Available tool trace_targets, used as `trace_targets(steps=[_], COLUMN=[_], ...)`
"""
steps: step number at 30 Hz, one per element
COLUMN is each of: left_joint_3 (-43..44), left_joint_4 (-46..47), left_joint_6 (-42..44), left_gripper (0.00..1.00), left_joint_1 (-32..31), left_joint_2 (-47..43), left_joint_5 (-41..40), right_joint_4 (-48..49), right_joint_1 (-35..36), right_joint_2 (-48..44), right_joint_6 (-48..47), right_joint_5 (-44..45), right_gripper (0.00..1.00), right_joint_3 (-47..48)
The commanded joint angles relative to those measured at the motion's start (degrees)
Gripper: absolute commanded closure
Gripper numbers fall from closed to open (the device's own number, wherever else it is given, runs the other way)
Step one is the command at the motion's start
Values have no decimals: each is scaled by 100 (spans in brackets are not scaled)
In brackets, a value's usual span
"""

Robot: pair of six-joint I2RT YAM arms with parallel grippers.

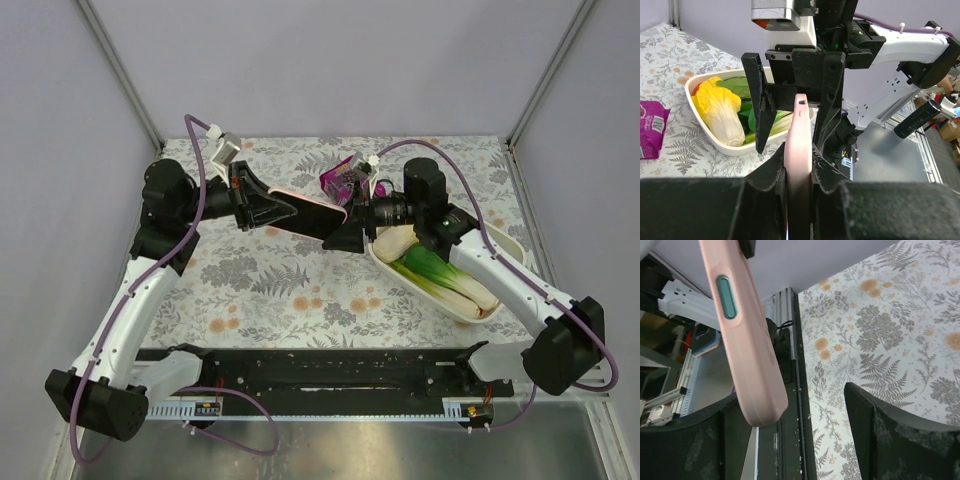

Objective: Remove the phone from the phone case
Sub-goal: Remove the phone case from the phone.

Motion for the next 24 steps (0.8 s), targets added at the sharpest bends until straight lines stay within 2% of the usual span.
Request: trace_targets(steps=[1, 5, 7, 10, 13, 24], left_joint_3=[-52, -324, -430, -474, -492, -588], left_joint_4=[869, 1571, 1887, 1968, 1941, 1950], left_joint_6=[-439, -1035, -1317, -1371, -1371, -1415], left_gripper=[100, 100, 100, 100, 100, 100], left_joint_1=[11, 19, 19, 19, 37, 81], left_joint_2=[-158, -106, -79, -79, -97, -105], left_joint_5=[1, -95, -139, -201, -253, -297], right_joint_4=[1128, 1479, 1532, 1611, 1647, 1717], right_joint_1=[-10, -10, -10, -10, -19, -10], right_joint_2=[8, 8, 0, -44, -106, -273], right_joint_6=[559, 717, 709, 717, 665, 638], right_joint_5=[-496, -637, -707, -733, -742, -778], right_gripper=[24, 36, 46, 55, 60, 62], right_joint_3=[-144, -258, -293, -389, -469, -583])
